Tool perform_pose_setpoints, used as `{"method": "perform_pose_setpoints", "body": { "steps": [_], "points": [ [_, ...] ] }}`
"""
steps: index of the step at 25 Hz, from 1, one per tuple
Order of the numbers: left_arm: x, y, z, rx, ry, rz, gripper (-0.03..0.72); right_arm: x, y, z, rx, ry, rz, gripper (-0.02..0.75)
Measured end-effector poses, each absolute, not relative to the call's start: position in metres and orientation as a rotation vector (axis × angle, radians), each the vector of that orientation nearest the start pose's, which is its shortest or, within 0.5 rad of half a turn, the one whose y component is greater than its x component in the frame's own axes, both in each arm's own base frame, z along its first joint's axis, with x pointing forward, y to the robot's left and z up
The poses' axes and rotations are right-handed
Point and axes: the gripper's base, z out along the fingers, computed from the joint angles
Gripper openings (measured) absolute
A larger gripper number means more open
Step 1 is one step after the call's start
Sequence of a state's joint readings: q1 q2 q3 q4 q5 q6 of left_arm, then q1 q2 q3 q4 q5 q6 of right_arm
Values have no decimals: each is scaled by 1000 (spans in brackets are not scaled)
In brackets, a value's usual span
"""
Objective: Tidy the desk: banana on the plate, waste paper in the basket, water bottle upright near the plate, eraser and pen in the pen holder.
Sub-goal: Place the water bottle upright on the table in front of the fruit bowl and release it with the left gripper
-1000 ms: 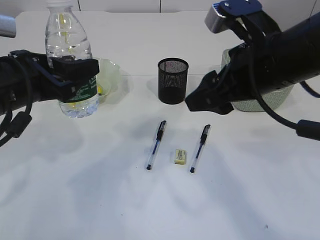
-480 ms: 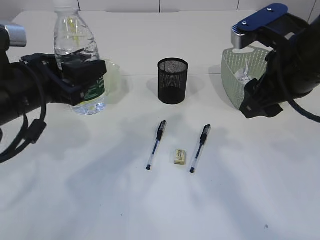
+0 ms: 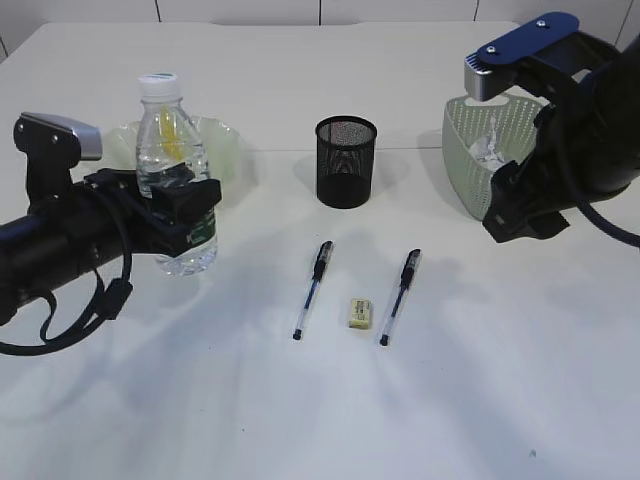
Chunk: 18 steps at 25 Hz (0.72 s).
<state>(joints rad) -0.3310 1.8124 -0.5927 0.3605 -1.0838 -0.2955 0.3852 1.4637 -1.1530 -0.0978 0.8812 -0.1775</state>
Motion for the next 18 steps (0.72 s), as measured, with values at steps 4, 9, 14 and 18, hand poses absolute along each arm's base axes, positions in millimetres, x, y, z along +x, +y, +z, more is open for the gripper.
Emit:
{"method": "perform_pose_setpoints", "body": {
  "steps": [4,9,14,18],
  "points": [
    [292,-130,158,422,1638,-593,407,279,106,293,-798,2548,-55,505],
    [297,-131,146,482,1646,-530,406,279,106,293,-798,2551,-55,505],
    [309,-135,140,506,1635,-504,403,279,106,293,-798,2553,-55,505],
    [321,-139,134,504,1632,-500,403,279,105,292,-799,2555,-56,505]
  ]
}}
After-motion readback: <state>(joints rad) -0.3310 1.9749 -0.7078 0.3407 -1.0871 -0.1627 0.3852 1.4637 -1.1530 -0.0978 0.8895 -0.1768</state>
